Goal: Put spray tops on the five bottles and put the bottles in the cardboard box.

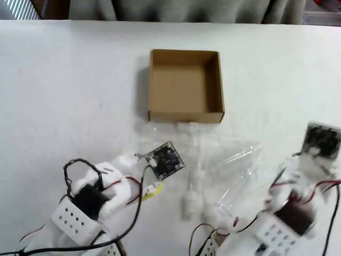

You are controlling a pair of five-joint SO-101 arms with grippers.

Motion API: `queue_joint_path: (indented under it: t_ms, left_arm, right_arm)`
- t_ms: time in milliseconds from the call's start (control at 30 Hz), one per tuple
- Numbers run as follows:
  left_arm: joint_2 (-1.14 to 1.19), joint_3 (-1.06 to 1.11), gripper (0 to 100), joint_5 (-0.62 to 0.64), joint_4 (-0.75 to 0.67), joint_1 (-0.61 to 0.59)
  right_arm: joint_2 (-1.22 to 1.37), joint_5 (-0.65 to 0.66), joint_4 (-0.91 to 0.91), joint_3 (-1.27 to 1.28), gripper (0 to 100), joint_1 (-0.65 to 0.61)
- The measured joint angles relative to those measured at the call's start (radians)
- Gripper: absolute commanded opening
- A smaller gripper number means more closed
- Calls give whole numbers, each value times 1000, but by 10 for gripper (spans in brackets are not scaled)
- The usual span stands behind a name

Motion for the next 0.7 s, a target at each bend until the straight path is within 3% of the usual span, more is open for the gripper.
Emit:
queue_joint_path:
  t_ms: [333,567,700]
  left_arm:
    - [-11,8,81,2,-5,-3]
    - [-11,11,81,2,-43,-44]
    - [-11,54,81,2,-86,-46]
  right_arm:
    - [738,-3,183,-465,121,58]
    - [977,-14,253,-592,124,77]
    - [1036,-84,252,-595,125,77]
